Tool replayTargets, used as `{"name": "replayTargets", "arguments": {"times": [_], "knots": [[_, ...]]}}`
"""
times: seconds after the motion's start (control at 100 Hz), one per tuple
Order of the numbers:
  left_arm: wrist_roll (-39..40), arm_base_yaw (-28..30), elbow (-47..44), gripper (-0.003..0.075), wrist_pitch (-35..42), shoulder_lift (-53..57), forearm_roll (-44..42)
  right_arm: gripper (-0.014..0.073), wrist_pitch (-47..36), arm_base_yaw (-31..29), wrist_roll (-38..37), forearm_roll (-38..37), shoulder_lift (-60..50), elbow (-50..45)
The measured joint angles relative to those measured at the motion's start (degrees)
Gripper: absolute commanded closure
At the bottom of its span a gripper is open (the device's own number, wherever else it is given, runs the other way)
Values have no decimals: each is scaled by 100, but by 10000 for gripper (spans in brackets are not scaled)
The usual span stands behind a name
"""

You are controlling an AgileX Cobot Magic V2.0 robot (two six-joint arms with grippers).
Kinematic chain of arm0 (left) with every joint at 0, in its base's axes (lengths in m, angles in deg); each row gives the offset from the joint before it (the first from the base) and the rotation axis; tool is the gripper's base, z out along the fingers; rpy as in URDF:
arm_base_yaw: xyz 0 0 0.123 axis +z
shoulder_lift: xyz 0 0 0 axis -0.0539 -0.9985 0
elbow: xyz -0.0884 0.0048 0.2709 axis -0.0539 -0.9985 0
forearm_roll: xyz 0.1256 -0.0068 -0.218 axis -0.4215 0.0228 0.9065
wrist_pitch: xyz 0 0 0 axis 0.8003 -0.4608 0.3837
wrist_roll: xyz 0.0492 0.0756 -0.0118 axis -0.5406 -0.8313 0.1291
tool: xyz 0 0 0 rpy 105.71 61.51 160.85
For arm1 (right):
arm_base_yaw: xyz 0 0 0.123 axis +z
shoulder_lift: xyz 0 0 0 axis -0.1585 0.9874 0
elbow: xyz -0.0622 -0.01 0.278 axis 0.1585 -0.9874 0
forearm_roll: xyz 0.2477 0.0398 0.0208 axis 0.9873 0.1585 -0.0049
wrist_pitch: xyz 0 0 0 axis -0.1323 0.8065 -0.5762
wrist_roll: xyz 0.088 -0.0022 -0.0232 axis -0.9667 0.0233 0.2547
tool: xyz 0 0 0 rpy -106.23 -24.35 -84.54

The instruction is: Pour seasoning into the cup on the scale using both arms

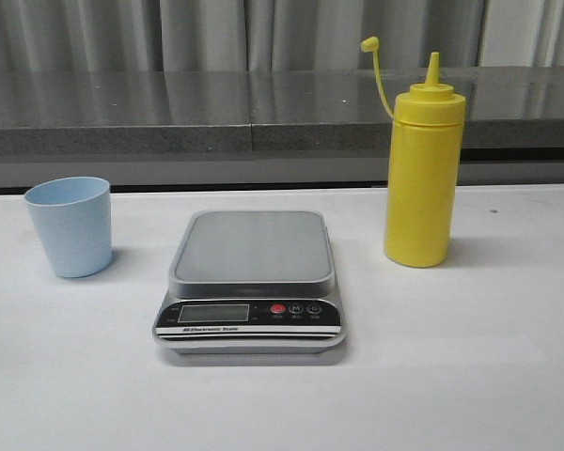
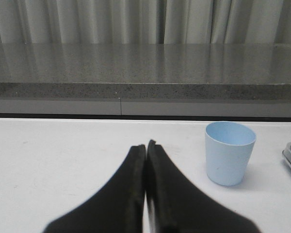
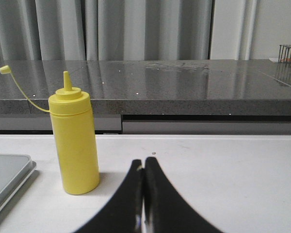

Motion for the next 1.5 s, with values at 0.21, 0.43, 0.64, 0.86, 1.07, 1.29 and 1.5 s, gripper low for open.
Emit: {"name": "replayTargets", "arguments": {"times": [0.21,0.43,0.64,0.86,1.07,1.29,1.5], "knots": [[0,0,545,741,-287,-31,148,662,0,0,0,0,0,0],[-11,0,1656,741,-1170,-899,157,662,0,0,0,0,0,0],[-11,0,2628,740,-2010,-2113,157,662,0,0,0,0,0,0],[-207,0,3318,563,-2207,-3369,157,662,0,0,0,0,0,0],[-333,0,3853,271,-2207,-4413,181,662,0,0,0,0,0,0],[-528,-137,4523,260,-2294,-5456,663,662,0,0,0,0,0,0],[-653,-680,5185,260,-2331,-6428,789,662,0,0,0,0,0,0]]}}
